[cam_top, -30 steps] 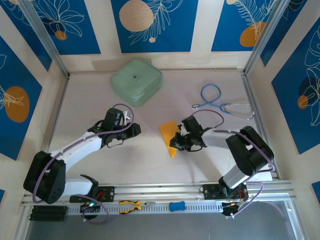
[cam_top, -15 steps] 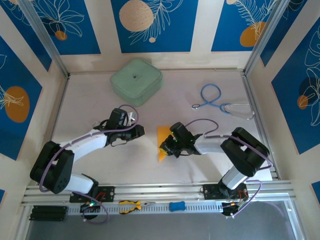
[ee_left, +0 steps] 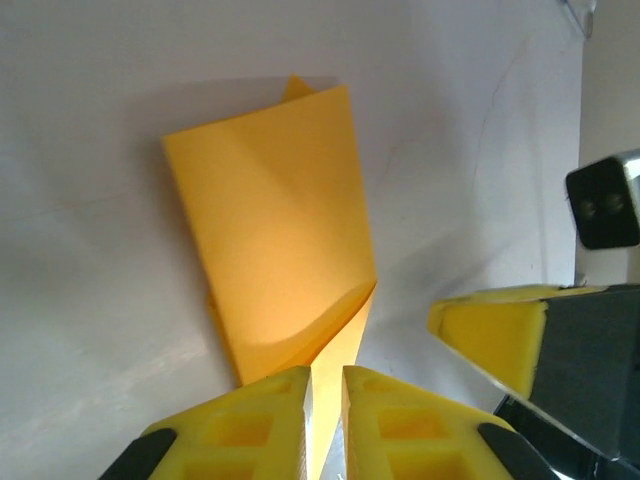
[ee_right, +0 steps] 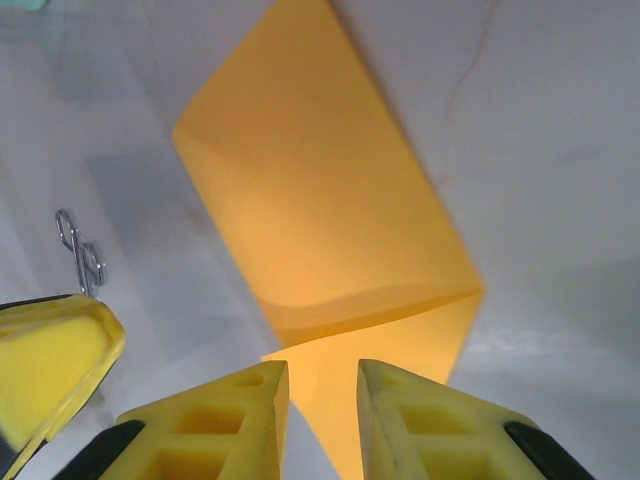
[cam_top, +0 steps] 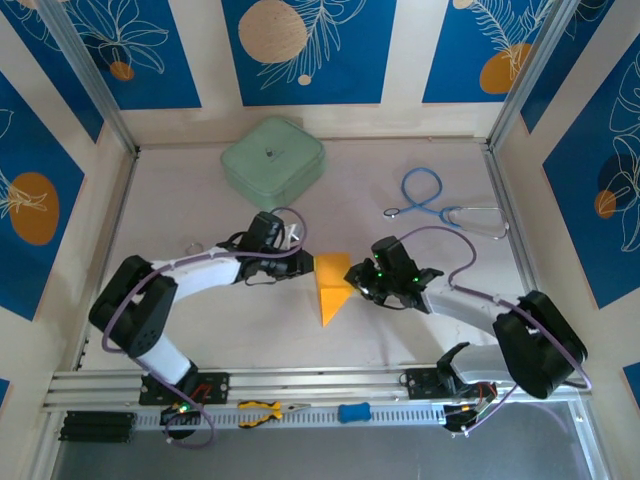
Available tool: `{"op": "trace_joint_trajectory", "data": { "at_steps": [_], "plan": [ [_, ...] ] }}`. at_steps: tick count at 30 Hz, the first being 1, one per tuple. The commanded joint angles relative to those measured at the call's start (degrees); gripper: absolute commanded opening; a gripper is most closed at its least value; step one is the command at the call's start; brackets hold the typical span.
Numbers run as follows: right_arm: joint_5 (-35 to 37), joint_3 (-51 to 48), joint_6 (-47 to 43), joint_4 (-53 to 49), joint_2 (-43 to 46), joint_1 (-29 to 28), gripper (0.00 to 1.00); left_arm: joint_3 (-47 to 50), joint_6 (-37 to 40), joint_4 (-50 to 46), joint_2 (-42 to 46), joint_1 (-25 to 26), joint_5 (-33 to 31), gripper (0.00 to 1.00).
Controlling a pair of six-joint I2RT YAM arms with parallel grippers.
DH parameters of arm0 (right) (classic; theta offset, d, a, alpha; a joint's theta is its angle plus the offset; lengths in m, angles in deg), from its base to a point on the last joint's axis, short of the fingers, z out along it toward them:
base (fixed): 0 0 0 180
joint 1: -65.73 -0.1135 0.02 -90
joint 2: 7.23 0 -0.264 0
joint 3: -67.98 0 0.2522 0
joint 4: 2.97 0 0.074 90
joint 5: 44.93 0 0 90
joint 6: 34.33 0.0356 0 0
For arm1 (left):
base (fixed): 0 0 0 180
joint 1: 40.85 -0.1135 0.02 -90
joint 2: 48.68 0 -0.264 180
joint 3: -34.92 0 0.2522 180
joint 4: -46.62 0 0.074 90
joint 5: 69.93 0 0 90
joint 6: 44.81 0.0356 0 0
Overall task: Fold a paper plane with a square sheet of paper (pick it up from the middle)
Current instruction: Move the paper to the center of the table, then fold the wing for the fifth time at the center of the table.
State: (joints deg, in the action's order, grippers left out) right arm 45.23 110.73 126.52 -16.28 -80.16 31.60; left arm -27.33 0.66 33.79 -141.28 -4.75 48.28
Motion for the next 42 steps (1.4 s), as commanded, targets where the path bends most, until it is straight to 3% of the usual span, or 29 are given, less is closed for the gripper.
{"op": "trace_joint_trajectory", "data": {
  "at_steps": [1, 7, 14, 25, 35, 42],
  "plan": [
    [-4.0, -1.9, -7.2, -1.6, 1.8, 2.9, 0.27, -3.1, 0.2, 0.7, -2.8, 1.8, 1.9, 0.15],
    [-8.8, -3.5, -10.2, 1.0, 2.4, 5.4, 0.33, -4.4, -0.1, 1.4, -5.8, 2.8, 1.2, 0.15],
    [-9.0, -3.1, -10.3, 1.2, 0.9, 6.0, 0.35, -5.2, -0.7, 1.3, -9.3, 2.8, -0.7, 0.13],
    [0.4, -6.1, -0.7, 3.6, 2.3, 4.1, 0.35, -3.4, -1.5, 3.3, -14.6, 2.7, -1.1, 0.08],
    [-7.5, -4.0, -3.9, 8.0, -4.4, 4.2, 0.36, -1.5, -0.7, 4.7, -16.3, 1.7, 0.2, 0.06],
    [-8.3, -2.8, -4.9, 7.7, -5.8, 4.8, 0.36, -1.4, -0.1, 4.8, -15.9, 1.4, 0.5, 0.06]
  ]
}}
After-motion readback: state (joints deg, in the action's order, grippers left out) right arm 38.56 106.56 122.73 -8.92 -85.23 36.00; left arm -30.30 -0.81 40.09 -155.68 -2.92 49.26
